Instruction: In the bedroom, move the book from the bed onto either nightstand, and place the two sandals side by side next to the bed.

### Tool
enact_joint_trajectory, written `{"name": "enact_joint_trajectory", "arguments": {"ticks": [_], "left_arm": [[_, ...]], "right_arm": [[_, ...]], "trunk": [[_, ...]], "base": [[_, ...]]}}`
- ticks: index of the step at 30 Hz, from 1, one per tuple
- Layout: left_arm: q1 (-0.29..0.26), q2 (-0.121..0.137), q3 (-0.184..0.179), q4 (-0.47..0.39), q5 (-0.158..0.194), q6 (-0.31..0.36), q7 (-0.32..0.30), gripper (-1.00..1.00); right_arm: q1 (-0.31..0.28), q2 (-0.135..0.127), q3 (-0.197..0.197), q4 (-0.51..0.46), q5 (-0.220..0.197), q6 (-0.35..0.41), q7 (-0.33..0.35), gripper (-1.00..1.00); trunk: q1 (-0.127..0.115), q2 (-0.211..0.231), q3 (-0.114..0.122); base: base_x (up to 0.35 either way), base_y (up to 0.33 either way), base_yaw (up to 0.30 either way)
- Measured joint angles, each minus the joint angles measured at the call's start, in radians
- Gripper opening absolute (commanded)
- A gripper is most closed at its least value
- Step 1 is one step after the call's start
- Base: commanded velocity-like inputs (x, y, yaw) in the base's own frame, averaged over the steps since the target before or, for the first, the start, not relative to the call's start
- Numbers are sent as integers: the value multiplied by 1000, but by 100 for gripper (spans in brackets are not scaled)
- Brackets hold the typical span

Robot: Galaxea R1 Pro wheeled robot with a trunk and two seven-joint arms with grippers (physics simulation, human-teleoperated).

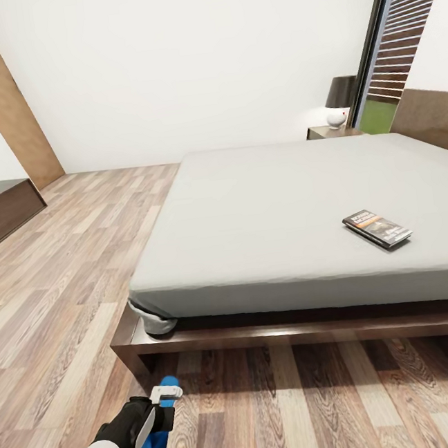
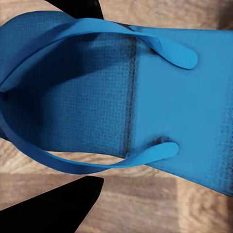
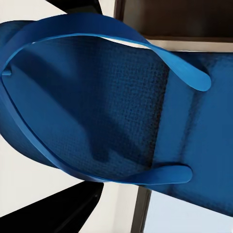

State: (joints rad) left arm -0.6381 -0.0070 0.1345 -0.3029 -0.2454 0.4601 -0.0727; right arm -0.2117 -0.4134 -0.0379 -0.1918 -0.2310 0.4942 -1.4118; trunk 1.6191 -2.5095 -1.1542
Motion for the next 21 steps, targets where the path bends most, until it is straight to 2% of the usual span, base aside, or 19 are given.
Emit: {"name": "enact_joint_trajectory", "arguments": {"ticks": [5,21], "left_arm": [[0,0,0,0,0,0,0,-100],[0,1,1,1,0,-1,0,-100]], "right_arm": [[0,8,0,0,1,0,1,-100],[0,17,1,2,1,0,1,-100]], "trunk": [[0,0,0],[7,-4,-62]], "base": [[0,0,0],[0,0,0]]}}
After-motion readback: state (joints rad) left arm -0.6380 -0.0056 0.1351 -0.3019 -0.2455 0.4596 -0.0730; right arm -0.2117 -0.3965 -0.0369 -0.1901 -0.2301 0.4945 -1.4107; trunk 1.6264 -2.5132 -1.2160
